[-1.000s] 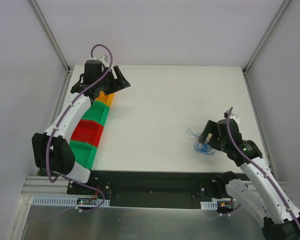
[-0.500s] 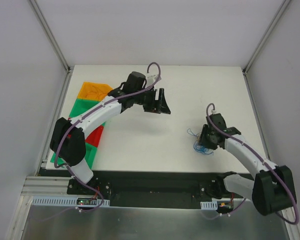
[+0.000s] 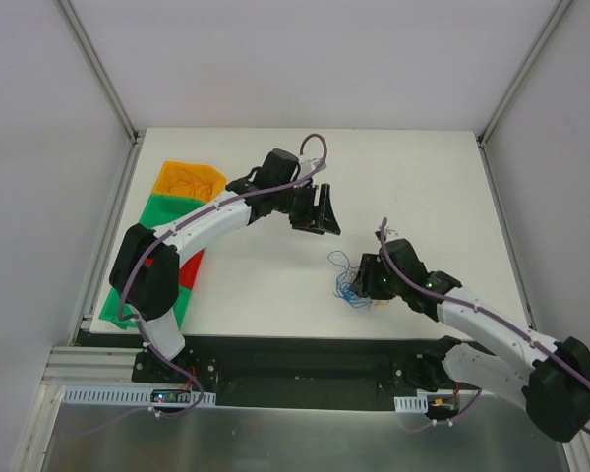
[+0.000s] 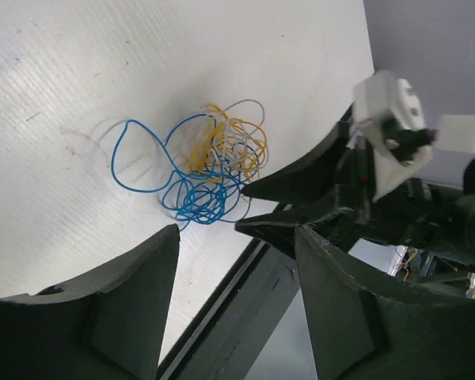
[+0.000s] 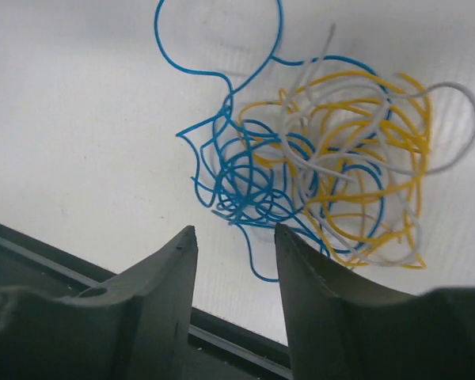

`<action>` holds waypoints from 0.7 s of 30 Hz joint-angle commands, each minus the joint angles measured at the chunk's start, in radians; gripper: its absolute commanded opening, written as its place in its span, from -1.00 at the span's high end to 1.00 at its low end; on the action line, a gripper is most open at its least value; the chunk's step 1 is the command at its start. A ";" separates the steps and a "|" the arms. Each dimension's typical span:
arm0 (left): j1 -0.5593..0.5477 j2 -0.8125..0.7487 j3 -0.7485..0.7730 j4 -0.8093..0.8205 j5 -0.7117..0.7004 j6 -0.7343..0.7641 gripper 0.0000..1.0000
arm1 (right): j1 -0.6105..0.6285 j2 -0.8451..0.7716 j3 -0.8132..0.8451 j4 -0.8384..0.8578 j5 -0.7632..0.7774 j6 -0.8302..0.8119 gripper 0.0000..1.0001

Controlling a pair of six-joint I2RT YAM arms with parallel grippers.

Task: Untangle the cables

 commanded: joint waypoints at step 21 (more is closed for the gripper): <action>-0.092 0.326 0.072 -0.085 -0.097 -0.108 -0.05 | 0.045 -0.236 -0.112 0.105 0.028 0.091 -0.31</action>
